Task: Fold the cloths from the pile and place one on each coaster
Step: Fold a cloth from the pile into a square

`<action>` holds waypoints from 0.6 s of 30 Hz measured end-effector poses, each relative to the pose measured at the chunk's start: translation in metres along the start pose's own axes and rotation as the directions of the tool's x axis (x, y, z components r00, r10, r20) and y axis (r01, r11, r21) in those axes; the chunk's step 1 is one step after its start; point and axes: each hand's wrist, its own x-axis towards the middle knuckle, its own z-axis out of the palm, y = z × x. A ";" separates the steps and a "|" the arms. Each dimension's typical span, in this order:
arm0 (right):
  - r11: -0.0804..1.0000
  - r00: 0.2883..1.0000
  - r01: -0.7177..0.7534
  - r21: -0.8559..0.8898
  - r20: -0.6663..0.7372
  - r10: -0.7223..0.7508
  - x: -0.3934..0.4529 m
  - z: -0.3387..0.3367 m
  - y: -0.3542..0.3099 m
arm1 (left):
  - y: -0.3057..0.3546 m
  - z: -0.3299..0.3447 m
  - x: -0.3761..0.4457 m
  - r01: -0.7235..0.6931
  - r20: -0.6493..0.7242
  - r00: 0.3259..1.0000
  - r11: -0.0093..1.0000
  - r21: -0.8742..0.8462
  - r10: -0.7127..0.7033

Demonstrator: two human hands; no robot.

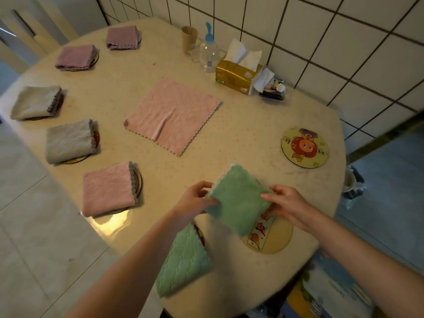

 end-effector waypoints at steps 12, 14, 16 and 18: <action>0.906 0.967 -0.018 -0.422 -0.236 -0.091 0.000 -0.045 0.052 | -0.075 0.101 -0.019 0.146 -0.151 0.982 0.966 0.213 -0.116; 0.848 0.956 -0.016 -0.529 -0.256 -0.142 -0.003 -0.043 0.055 | -0.080 0.099 -0.022 0.118 -0.174 0.983 0.919 0.376 -0.055; 0.818 0.944 -0.015 -0.575 -0.277 -0.178 -0.003 -0.039 0.057 | -0.082 0.097 -0.026 0.094 -0.197 0.980 0.879 0.468 0.000; 0.795 0.936 -0.020 -0.606 -0.291 -0.198 -0.004 -0.036 0.059 | -0.084 0.094 -0.028 0.084 -0.227 0.973 0.874 0.478 0.031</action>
